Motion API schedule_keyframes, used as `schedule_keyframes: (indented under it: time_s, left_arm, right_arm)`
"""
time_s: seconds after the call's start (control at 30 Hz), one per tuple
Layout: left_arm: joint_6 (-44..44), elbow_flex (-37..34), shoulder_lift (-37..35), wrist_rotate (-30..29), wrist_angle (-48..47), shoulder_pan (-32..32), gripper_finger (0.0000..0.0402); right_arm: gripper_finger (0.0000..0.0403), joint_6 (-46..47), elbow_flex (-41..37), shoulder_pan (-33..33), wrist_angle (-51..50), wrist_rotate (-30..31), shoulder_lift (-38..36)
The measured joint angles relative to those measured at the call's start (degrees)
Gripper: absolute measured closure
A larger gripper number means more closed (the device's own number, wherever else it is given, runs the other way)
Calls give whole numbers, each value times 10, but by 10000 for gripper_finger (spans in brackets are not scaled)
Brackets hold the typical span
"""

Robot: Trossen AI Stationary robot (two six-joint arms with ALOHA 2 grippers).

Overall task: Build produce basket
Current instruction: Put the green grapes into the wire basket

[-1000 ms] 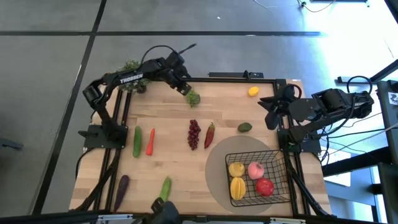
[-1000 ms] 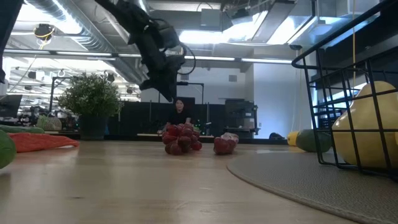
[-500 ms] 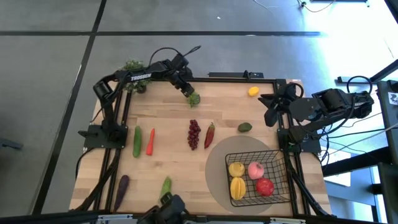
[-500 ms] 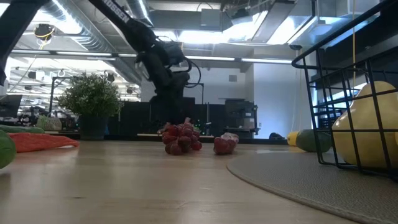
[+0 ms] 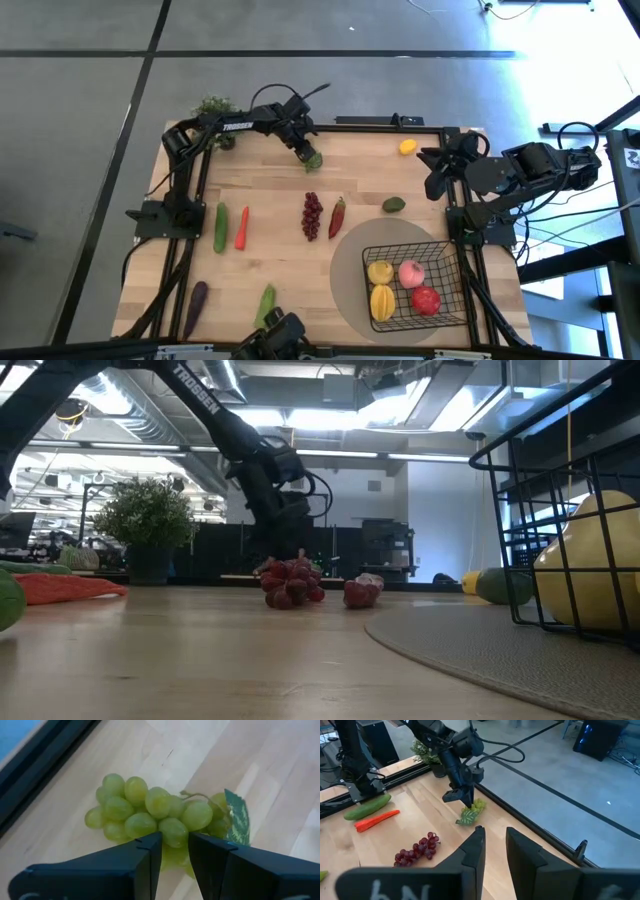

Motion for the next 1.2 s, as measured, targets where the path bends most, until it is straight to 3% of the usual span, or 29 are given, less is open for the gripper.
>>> schedule_keyframes:
  time_s: [0.33, 0.6, 0.87, 1.2]
  left_arm:
    - [11, 0, 0, -7, 7, -2, 325]
    - [29, 0, 0, -21, 7, -6, 395]
    - [29, 0, -5, -13, 4, -7, 401]
    - [29, 0, -61, -30, -2, -24, 401]
  right_arm:
    - [334, 0, 0, 0, 0, 4, 0]
    - [334, 0, 0, 0, -1, 14, 0]
    - [334, 0, 0, 0, -1, 14, 0]
    - [334, -2, 0, 0, -2, 14, 0]
